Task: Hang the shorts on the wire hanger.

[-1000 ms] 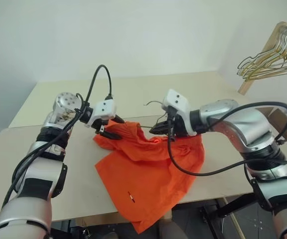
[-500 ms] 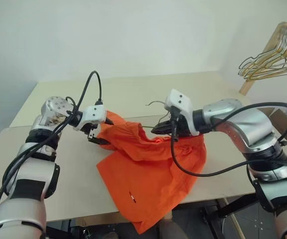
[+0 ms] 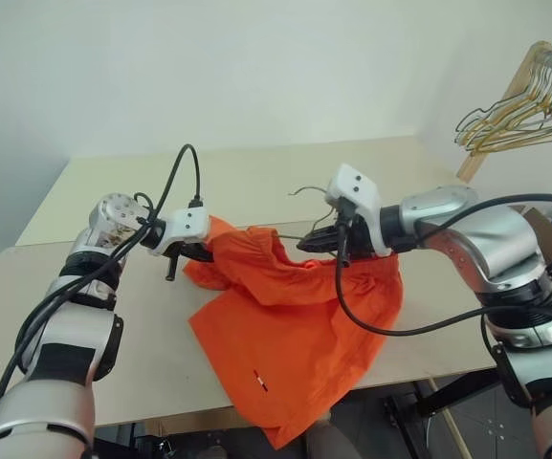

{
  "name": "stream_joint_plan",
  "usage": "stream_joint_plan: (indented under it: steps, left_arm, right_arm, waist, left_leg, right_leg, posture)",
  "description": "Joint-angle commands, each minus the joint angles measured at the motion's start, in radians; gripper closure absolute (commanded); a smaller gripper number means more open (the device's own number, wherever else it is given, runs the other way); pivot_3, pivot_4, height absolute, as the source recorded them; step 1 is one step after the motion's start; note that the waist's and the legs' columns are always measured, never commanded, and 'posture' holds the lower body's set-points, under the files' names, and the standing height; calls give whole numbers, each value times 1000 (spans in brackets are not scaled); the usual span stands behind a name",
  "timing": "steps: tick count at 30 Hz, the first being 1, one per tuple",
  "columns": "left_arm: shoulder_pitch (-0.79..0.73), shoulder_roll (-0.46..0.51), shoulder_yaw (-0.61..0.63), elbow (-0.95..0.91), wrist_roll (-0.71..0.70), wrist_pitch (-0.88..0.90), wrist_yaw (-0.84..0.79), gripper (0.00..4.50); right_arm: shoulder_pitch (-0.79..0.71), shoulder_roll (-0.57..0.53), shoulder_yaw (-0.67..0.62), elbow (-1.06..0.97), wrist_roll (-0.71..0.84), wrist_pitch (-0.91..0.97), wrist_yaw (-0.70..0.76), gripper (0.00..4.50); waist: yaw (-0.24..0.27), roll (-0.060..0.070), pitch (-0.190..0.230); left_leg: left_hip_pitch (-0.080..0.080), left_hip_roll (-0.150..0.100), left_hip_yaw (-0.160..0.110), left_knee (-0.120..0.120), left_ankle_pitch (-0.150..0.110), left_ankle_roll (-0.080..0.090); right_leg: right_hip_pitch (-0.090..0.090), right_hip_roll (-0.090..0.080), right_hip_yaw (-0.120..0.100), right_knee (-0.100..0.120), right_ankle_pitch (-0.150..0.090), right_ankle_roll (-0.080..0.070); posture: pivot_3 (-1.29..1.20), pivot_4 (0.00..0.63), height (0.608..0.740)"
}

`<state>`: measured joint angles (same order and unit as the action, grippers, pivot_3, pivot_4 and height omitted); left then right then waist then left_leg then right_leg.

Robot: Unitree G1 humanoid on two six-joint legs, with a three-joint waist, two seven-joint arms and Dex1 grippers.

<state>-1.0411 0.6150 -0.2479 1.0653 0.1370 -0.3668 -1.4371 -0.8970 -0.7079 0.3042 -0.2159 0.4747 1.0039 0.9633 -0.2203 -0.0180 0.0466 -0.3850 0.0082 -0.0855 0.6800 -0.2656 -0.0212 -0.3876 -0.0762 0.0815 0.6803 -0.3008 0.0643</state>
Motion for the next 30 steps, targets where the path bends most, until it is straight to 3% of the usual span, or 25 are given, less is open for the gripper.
stream_joint_plan:
  steps: [1,8,30]
  left_arm:
    - [-28,23,37,1,-12,5,44,4490]
    - [-36,55,73,24,-11,57,146,4490]
    - [97,127,99,-96,-33,128,139,4490]
  right_arm:
    - [-12,-19,-37,-31,9,-5,22,4500]
    - [-8,-46,-24,-48,0,-18,58,4500]
    - [16,-81,18,-52,-78,-84,114,4500]
  waist:
    - [-1,0,0]
    - [-4,0,0]
    - [3,0,0]
  left_leg:
    - [0,0,0,0,0,0]
    - [0,0,-1,0,0,0]
    - [0,0,-3,0,0,0]
  right_leg:
    - [0,0,0,0,0,0]
    - [0,0,0,0,0,0]
    - [0,0,-2,1,0,0]
  posture:
    - [-160,0,740]
    - [-155,0,740]
    - [-133,0,740]
